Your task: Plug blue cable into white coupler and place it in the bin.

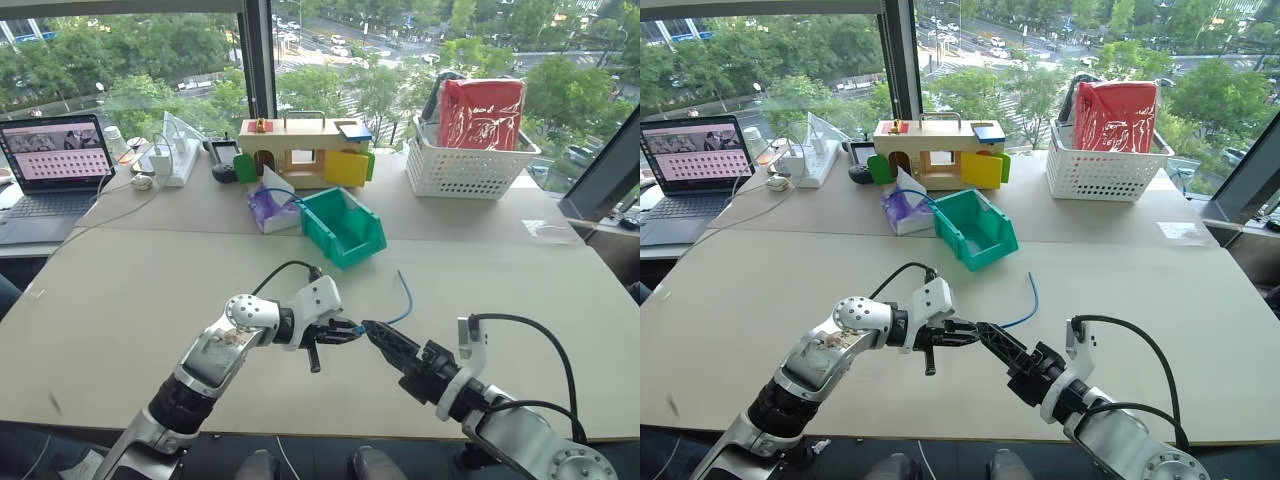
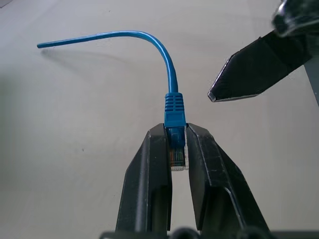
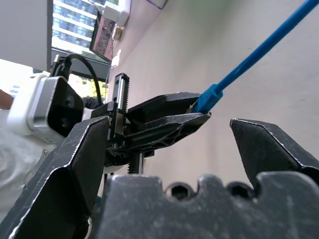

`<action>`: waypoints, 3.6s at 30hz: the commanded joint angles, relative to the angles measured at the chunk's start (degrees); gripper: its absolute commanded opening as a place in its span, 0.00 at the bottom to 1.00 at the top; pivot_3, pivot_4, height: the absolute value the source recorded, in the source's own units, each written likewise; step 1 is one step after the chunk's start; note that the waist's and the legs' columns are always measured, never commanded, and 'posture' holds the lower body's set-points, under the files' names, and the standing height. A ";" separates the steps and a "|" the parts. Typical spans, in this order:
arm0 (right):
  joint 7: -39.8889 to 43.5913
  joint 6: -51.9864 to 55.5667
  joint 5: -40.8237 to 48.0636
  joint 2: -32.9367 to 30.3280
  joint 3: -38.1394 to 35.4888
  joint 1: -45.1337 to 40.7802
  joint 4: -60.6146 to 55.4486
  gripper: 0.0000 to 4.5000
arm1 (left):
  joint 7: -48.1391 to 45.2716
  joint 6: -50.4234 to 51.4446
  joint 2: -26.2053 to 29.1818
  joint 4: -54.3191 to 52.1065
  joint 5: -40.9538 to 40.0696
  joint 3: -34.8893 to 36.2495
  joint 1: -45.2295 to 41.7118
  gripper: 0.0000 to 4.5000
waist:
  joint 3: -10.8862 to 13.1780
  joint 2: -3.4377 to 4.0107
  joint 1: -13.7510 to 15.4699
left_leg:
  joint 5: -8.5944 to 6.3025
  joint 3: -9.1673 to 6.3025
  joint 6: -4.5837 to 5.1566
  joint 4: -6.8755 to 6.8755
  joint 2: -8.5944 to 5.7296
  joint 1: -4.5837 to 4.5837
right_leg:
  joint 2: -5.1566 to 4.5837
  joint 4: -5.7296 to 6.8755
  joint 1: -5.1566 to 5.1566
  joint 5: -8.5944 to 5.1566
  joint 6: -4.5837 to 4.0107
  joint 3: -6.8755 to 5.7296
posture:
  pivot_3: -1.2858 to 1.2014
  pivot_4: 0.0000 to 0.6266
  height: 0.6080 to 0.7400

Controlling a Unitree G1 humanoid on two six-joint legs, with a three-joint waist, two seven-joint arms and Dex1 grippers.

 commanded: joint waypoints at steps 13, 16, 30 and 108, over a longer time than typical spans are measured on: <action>1.87 -3.12 -5.25 0.85 1.95 -4.23 5.95 1.00 | 2.51 0.06 -0.70 -2.85 -2.05 -0.38 0.15 0.02 | 0.00 0.01 -0.08 | 0.00 0.00 0.00 -0.01 0.02 0.02 | 0.02 0.01 0.00 -0.07 -0.12 -0.02 | 0.52 0.24 1.00; 1.91 -3.05 -4.99 1.17 2.16 -4.27 5.93 0.84 | 2.93 0.01 -0.92 -2.85 -2.12 -0.48 0.32 0.02 | 0.00 0.01 -0.07 | 0.00 0.00 0.00 -0.01 0.02 0.02 | 0.02 0.01 0.00 -0.07 -0.12 -0.02 | 0.52 0.24 1.00; 2.74 -5.39 -5.89 2.74 1.28 -4.02 4.92 0.00 | 4.89 1.50 -1.18 -3.12 -3.02 0.74 1.62 0.19 | 0.01 0.01 -0.07 | 0.00 -0.01 0.00 -0.02 0.02 0.02 | 0.01 0.01 0.00 -0.09 -0.14 -0.02 | 0.52 0.24 1.00; 11.08 -1.18 -10.91 6.66 -3.98 -10.87 12.41 0.00 | 38.70 2.65 -3.00 -29.20 -5.09 22.61 42.97 0.16 | -0.08 0.14 -0.97 | -0.02 0.21 -0.04 -0.62 0.22 0.13 | -0.06 -0.56 -0.01 -0.16 -0.48 -0.03 | 0.52 0.24 1.00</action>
